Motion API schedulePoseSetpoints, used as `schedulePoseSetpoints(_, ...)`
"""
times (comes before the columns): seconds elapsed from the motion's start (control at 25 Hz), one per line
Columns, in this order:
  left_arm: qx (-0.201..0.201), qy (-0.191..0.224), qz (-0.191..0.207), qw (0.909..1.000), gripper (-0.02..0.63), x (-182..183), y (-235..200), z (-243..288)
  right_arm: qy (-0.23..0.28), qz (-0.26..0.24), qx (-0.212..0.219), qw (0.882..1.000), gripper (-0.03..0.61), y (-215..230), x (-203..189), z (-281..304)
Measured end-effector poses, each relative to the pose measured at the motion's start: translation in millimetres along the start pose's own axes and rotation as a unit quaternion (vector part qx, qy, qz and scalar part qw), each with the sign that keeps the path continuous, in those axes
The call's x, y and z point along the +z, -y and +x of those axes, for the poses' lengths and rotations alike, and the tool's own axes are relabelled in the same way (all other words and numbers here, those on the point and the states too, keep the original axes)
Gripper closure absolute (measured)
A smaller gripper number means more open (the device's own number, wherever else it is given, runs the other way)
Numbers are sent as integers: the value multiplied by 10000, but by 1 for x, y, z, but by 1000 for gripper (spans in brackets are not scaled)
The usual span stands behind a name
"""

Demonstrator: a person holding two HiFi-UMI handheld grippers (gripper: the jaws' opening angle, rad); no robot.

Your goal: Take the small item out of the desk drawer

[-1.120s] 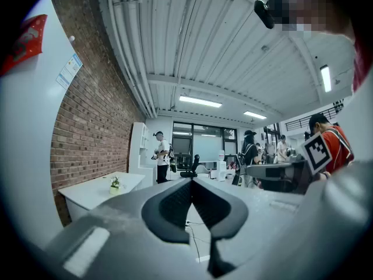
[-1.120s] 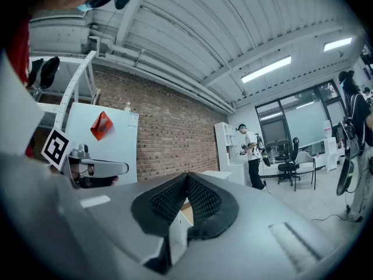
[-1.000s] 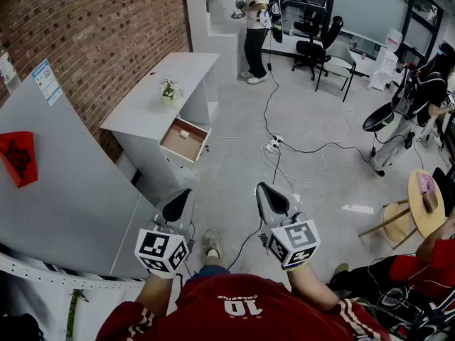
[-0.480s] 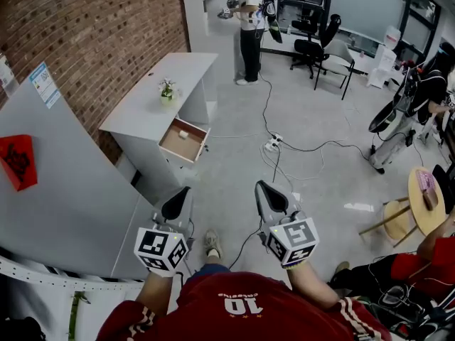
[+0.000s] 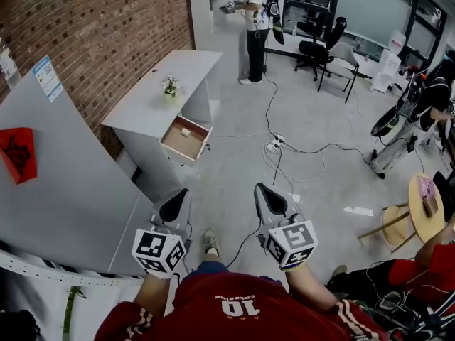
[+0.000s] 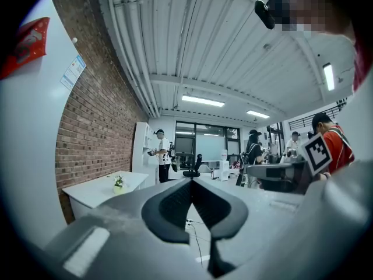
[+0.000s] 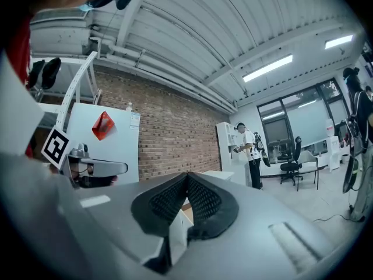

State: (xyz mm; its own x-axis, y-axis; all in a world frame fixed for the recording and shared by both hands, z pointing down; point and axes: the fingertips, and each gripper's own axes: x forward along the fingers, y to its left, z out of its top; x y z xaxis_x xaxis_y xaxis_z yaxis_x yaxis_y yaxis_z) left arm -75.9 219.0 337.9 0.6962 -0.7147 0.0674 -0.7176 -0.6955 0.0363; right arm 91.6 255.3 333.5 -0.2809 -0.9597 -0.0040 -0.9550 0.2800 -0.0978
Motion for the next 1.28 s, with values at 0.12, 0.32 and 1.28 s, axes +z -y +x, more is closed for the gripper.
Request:
schedulePoseSetpoints(0.12, 13, -37, 32, 10000, 611, 0, -1, -1, -35, 55, 78, 9999, 578, -3, -3, 3)
schedulePoseSetpoints(0.32, 96, -66, 43, 9999, 611, 2, -11, -2, -130, 88, 283, 9995, 578, -7, -7, 15)
schedulePoseSetpoints(1.28, 51, -220, -151, 9996, 611, 1, -103, 119, -539, -36, 423, 9976, 578, 51, -4, 158)
